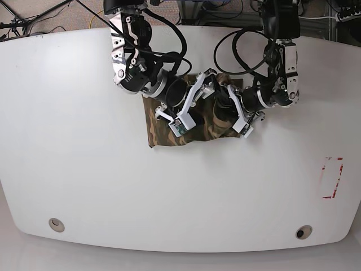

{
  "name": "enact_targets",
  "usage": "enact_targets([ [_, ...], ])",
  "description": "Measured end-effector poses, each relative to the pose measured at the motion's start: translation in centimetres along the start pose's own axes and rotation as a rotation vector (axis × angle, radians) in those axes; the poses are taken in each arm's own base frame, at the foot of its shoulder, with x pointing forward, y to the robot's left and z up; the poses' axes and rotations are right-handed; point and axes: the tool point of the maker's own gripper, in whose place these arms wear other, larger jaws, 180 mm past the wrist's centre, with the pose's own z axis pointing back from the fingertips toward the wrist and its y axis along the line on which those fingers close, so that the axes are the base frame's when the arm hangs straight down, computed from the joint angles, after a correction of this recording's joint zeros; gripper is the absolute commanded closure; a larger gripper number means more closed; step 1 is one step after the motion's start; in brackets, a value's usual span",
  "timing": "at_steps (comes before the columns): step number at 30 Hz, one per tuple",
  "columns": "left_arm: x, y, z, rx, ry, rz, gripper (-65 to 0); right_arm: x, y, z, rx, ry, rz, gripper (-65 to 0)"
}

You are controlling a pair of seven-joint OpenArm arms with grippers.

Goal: Fold the T-shirt properly
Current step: 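Fold the strip end with the right gripper toward the left gripper, then open the left gripper, withdraw it, and press the bundle with the right gripper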

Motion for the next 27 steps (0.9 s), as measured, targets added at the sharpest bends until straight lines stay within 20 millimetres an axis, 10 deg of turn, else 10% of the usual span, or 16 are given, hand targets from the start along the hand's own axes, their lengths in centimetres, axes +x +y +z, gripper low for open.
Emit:
enact_targets([
  [12, 1.3, 1.8, 2.0, -0.014, -0.096, 0.157, -25.6, -0.6, -2.8, 1.7, -0.074, 0.028, 0.042, -48.0],
  [27, 5.6, 4.4, 10.2, -0.016, -0.21, 0.089, -25.8, -0.4, -3.2, 1.7, -0.076, 0.03, 0.059, -47.9],
])
